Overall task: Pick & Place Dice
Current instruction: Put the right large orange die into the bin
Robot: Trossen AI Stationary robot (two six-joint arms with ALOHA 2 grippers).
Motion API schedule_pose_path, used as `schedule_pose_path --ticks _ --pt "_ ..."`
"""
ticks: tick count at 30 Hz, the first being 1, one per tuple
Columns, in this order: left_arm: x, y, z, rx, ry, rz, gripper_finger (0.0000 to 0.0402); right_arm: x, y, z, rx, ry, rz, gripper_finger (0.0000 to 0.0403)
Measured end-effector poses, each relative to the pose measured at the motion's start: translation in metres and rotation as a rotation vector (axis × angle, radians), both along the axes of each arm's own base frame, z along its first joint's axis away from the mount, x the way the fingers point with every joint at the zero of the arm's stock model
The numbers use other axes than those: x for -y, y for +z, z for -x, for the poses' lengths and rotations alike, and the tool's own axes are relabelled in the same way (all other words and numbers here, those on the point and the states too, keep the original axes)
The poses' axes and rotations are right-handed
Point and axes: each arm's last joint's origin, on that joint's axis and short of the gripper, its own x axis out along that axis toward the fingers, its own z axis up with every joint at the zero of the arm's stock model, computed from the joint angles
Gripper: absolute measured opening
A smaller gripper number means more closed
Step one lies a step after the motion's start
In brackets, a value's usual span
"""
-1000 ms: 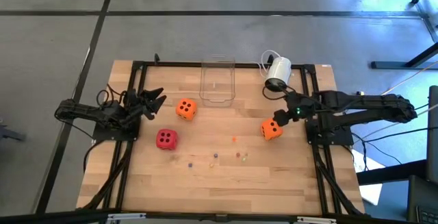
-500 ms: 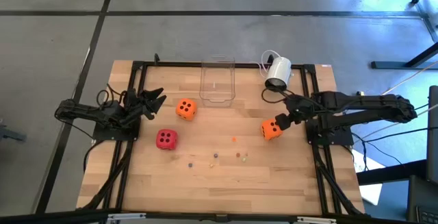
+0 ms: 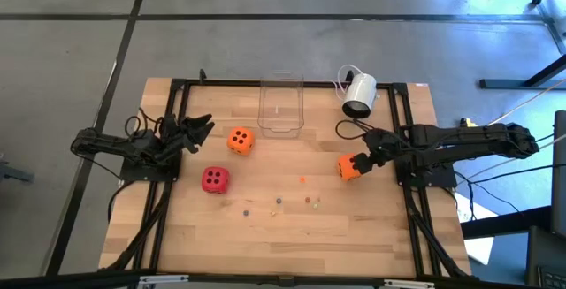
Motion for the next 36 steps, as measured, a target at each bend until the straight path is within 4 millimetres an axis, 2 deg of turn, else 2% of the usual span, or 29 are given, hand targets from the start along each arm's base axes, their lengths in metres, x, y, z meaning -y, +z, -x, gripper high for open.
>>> schedule_pose_path --ticks 3,13,25,36 --pt "0.000 0.000 0.000 0.002 0.000 0.002 0.0345 0.000 -0.003 0.000 0.002 -0.005 0.005 0.0304" --pt "0.000 0.000 0.000 0.001 0.000 0.001 0.0345 0.000 -0.033 0.002 0.063 -0.034 -0.024 0.0301" --pt "0.000 0.000 0.000 -0.001 0.001 -0.001 0.0345 0.000 -0.034 0.000 0.101 -0.005 -0.019 0.0218" --pt "0.000 0.000 0.000 -0.001 0.001 -0.001 0.0345 0.000 -0.033 -0.002 0.134 0.021 -0.002 0.0214"
